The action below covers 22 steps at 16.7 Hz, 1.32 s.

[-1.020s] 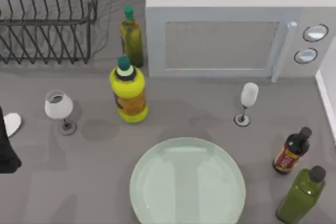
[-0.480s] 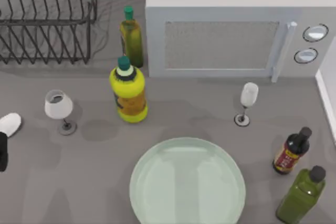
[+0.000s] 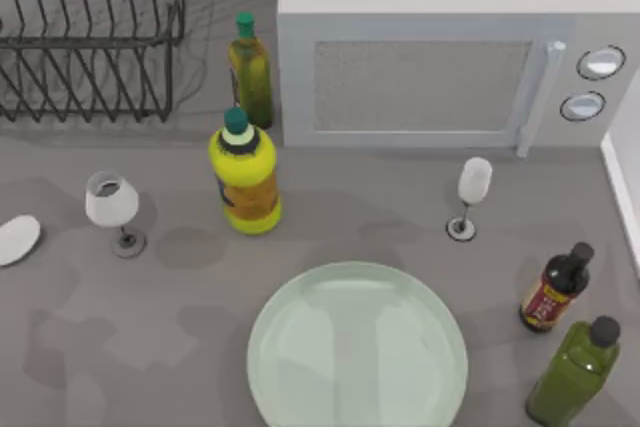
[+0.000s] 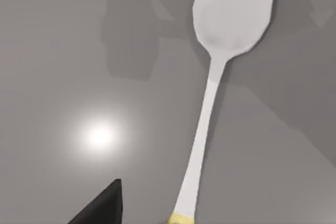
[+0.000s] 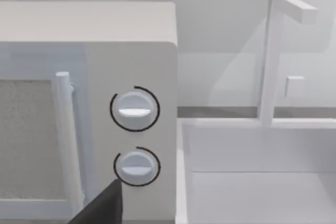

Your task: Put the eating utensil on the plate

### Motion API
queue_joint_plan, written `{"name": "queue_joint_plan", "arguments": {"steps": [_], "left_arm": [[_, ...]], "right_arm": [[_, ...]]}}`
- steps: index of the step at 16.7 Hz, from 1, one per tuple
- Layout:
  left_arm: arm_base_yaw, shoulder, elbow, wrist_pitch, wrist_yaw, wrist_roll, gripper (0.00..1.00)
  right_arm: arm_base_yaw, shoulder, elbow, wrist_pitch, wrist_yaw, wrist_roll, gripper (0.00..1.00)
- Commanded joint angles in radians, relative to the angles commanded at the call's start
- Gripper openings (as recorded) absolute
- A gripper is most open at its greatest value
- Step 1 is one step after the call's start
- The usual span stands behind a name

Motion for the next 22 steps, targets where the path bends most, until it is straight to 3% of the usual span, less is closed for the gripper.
{"name": "queue_joint_plan", "arguments": {"steps": [5,10,17,22], "left_arm": [[0.076,0.39,0.271,-0.213,-0.014,0.232,1.0],[0.127,0.538,0.391,-0.296,-0.031,0.315,1.0],[0.124,0.554,0.363,-0.255,-0.03,0.313,1.0],[0.128,0.658,0.243,-0.019,-0.03,0.318,1.0]], "right_arm": [[0.0,0.0,0.0,0.0,0.0,0.0,1.0],[0.0,0.0,0.0,0.0,0.0,0.0,1.0],[0.0,0.0,0.0,0.0,0.0,0.0,1.0],[0.0,0.0,0.0,0.0,0.0,0.0,1.0]]}}
